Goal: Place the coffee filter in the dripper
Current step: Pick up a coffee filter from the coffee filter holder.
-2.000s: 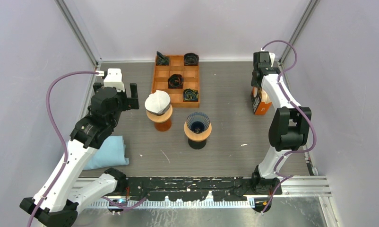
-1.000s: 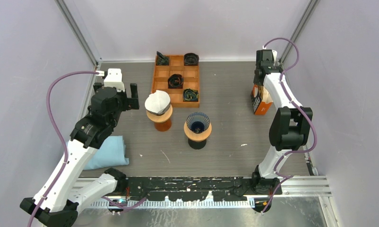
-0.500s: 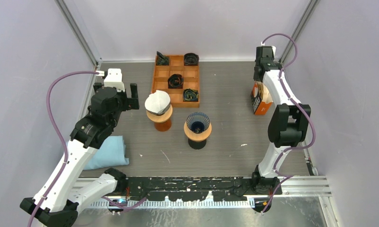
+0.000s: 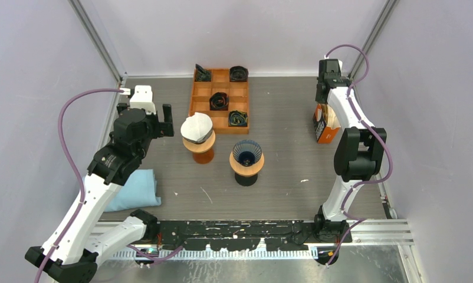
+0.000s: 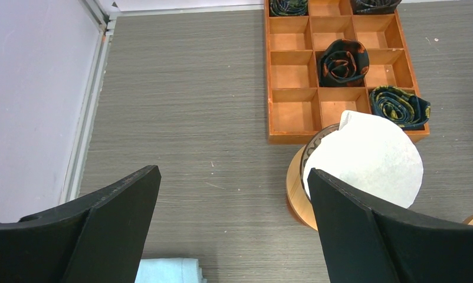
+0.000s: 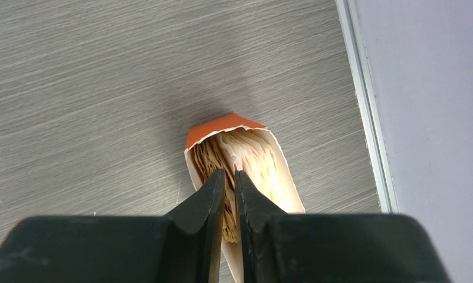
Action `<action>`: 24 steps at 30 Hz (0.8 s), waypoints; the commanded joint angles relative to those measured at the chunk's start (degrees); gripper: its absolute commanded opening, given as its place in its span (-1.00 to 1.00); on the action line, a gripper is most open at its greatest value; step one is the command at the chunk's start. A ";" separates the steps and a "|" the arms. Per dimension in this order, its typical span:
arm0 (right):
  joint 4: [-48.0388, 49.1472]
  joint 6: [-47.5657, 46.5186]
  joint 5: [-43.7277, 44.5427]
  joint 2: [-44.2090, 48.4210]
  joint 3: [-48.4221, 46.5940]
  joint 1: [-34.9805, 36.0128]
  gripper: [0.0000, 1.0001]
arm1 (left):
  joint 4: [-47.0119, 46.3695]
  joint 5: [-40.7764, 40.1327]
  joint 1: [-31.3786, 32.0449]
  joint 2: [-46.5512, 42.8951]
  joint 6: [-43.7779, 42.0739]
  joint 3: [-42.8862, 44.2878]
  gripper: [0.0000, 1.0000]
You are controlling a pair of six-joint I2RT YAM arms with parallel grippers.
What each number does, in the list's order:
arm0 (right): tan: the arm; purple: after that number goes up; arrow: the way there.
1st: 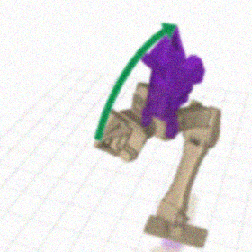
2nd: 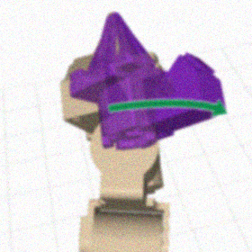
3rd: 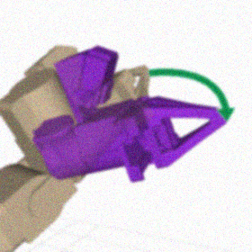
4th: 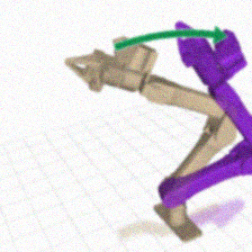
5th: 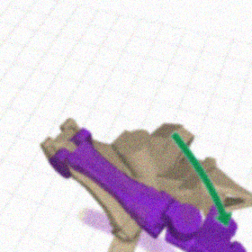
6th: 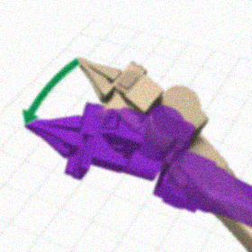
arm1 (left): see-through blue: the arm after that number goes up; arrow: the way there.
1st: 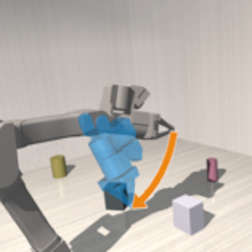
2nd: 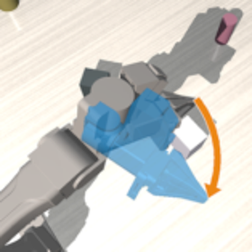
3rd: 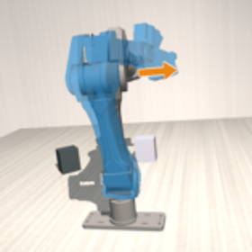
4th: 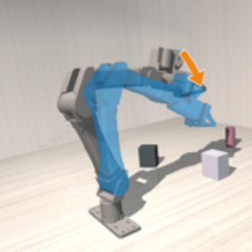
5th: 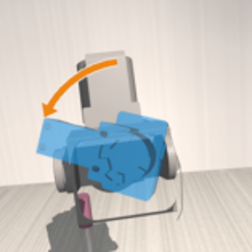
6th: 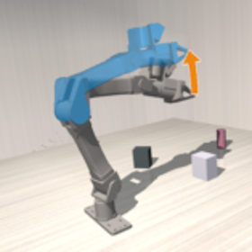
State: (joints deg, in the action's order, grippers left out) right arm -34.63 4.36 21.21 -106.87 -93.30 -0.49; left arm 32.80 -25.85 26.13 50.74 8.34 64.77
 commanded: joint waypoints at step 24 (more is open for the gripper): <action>-0.69 0.26 -4.74 4.31 -0.84 -0.21 -0.67 | -4.21 0.86 -0.38 -0.84 0.10 0.01 0.98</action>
State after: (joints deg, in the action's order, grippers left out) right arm -35.66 4.45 16.73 -106.50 -93.30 -0.49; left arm 32.75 -25.43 26.13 50.74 8.49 64.64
